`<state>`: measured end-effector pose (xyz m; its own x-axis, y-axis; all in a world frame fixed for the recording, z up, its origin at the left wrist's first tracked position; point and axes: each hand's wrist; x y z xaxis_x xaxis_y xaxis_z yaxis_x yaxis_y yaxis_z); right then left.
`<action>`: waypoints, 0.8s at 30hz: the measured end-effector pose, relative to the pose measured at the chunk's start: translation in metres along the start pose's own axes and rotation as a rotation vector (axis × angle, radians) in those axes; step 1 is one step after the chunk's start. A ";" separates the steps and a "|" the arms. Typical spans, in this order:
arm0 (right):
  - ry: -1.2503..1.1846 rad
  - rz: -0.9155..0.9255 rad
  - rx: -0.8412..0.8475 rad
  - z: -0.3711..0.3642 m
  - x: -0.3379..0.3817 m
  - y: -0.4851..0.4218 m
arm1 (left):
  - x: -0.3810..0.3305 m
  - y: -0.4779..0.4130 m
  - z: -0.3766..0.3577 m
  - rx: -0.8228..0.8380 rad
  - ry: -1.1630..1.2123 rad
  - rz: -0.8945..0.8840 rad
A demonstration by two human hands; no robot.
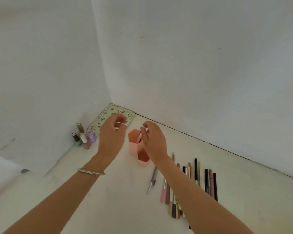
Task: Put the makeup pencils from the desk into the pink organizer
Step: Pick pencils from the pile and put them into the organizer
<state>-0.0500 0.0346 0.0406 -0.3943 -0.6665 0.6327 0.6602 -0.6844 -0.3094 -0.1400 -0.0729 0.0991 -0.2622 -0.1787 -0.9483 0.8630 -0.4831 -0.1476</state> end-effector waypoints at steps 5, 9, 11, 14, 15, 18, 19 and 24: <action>-0.106 -0.124 -0.170 0.029 -0.009 -0.004 | 0.013 0.045 -0.052 0.428 -0.334 -0.115; -0.090 -0.172 -0.183 0.070 -0.035 -0.006 | 0.029 0.071 -0.105 0.697 -0.742 -0.170; -0.074 -0.211 -0.170 0.084 -0.048 -0.001 | 0.034 0.084 -0.122 0.726 -0.926 -0.190; -0.060 -0.273 -0.138 0.098 -0.069 0.006 | 0.035 0.095 -0.136 0.673 -1.092 -0.136; -0.053 -0.288 -0.127 0.100 -0.075 0.009 | 0.035 0.095 -0.139 0.640 -1.118 -0.149; -0.042 -0.324 -0.101 0.103 -0.088 0.013 | 0.039 0.094 -0.143 0.610 -1.166 -0.147; -0.040 -0.330 -0.087 0.103 -0.090 0.014 | 0.046 0.095 -0.145 0.637 -1.182 -0.131; 0.012 -0.409 0.033 0.086 -0.106 0.012 | 0.045 0.081 -0.145 0.659 -1.112 -0.079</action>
<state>0.0543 0.1227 0.0309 -0.6356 -0.3451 0.6906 0.4677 -0.8838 -0.0112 -0.0194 0.0041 0.0042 -0.7928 -0.5893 -0.1554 0.5383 -0.7967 0.2750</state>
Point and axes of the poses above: each hand's wrist, its own y-axis away from the middle knuckle, its own z-axis out of the back of the hand, x = y × z, and after that the axes turned 4 degrees about y, right-handed
